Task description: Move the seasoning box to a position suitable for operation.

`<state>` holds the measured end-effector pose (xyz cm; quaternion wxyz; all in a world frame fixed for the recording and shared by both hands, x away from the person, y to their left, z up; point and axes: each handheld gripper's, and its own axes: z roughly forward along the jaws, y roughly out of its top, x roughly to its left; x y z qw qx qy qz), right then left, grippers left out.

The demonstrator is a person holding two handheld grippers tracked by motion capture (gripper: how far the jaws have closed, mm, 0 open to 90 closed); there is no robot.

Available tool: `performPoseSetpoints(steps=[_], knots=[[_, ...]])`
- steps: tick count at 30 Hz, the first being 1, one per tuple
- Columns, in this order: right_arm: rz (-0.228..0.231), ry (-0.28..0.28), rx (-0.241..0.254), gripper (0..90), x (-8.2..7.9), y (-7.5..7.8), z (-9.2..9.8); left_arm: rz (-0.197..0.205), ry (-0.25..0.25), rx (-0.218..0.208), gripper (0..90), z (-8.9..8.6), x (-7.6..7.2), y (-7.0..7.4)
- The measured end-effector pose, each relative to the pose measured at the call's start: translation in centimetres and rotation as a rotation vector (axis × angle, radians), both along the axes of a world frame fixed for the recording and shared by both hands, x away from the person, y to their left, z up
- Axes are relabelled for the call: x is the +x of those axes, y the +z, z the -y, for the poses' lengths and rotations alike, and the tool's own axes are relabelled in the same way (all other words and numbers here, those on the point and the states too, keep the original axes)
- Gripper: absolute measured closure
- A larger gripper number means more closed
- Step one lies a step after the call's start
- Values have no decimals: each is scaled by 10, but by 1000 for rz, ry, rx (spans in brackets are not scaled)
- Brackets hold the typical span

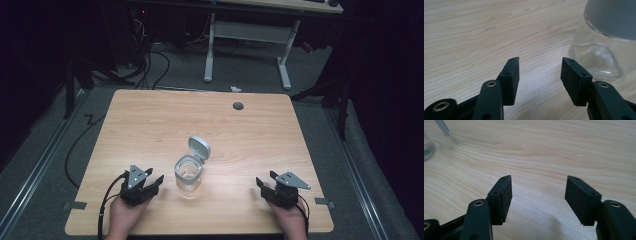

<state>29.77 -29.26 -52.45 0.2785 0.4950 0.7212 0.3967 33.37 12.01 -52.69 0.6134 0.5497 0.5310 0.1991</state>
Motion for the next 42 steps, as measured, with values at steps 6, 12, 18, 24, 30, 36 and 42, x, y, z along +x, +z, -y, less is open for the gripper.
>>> performPoseSetpoints(steps=[6, 12, 18, 24, 30, 36, 42], knots=[[-5, -3, 1, 388, 0, 0, 0, -5, 0, 1, 503, 0, 1, 0], [-4, -1, -1, 389, -1, -1, 0, -9, 6, -17, 547, 1, 4, 0], [0, 1, 1, 391, -1, 0, -1, 24, 7, -29, 890, 11, 17, 3], [-4, 5, 0, 391, -2, -1, -4, 19, -15, -15, 900, 24, 19, -1], [-6, 14, -10, 391, -1, -2, -6, 24, -29, -34, 900, 30, 19, 0], [-6, 14, -12, 391, -2, -2, -5, 34, -57, -28, 900, 40, 11, 1], [6, 11, 0, 391, -2, 1, -4, 43, -68, -10, 900, 45, 3, 2]])
